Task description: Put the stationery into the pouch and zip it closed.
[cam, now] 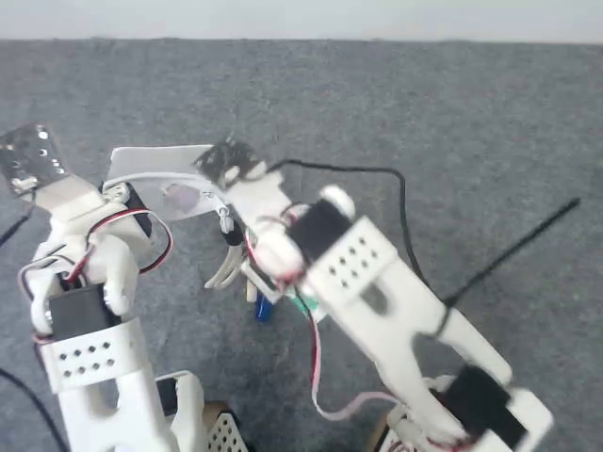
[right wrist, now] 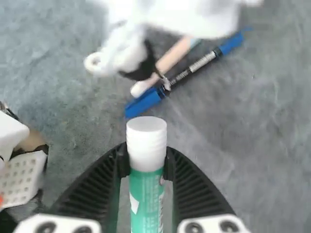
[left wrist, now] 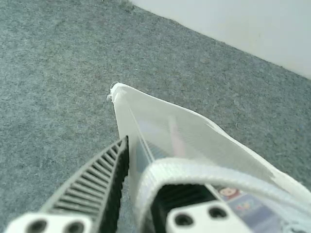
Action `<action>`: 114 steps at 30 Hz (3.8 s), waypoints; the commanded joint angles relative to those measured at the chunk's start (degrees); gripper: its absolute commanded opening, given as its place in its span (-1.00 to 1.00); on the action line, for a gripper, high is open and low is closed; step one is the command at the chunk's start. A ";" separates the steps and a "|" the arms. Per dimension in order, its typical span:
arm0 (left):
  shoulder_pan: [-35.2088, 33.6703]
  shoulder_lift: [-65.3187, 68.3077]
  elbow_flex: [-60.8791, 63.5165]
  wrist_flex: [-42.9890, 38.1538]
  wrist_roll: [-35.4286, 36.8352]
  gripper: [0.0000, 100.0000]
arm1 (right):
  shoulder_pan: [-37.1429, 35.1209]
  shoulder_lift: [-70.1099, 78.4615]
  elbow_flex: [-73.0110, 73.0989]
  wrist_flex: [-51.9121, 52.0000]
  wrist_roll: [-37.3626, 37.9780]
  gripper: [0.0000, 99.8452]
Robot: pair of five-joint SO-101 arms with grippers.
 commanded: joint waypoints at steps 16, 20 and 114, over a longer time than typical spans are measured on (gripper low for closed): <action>0.18 -0.62 -0.84 -2.20 0.53 -0.97 | -0.92 -46.73 47.30 -51.82 -3.52 -0.98; 0.18 -0.62 -0.84 -2.20 0.53 -0.97 | -0.92 -50.33 52.92 -61.05 -3.78 -0.98; 1.85 -0.62 -0.48 -2.20 0.53 -0.97 | -3.03 -14.11 62.68 -130.42 2.11 -0.70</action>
